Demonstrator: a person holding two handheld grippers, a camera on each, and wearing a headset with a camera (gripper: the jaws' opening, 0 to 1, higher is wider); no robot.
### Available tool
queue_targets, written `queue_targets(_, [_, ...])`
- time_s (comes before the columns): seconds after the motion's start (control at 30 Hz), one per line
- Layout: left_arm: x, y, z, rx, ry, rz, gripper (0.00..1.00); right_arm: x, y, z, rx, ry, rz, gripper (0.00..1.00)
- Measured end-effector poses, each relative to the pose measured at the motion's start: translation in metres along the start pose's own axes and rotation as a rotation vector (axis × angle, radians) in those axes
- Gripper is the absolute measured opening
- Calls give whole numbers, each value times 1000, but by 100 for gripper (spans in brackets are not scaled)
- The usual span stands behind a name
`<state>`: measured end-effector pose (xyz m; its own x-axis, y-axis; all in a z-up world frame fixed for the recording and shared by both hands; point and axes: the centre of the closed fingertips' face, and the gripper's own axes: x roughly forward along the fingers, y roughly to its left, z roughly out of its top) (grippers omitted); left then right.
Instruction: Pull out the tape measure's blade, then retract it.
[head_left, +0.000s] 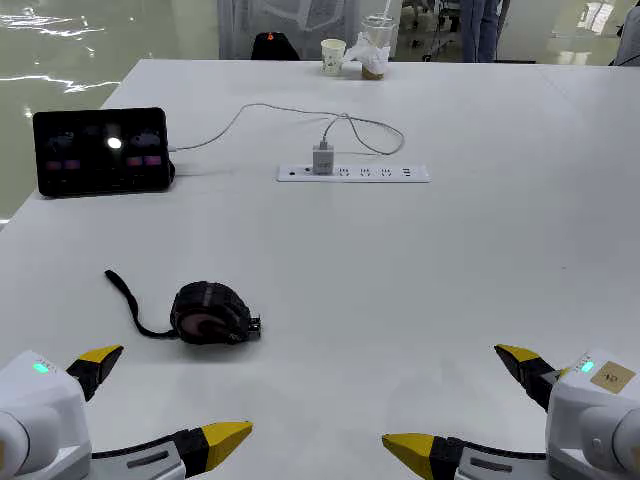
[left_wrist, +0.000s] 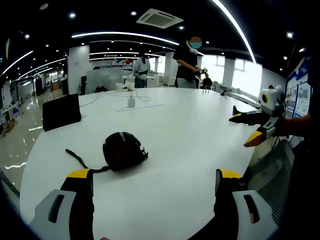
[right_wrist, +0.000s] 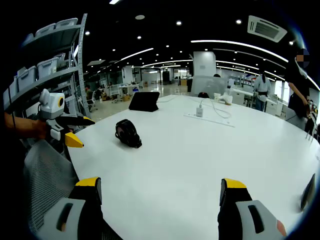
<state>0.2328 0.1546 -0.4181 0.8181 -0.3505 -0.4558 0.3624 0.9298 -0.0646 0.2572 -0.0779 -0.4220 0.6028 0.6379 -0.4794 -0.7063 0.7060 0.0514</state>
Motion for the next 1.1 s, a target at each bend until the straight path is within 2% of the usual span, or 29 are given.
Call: queue_targets(1.1, [1,0,1,13,4,-8,99,1,1,-4,-16,18,15,99])
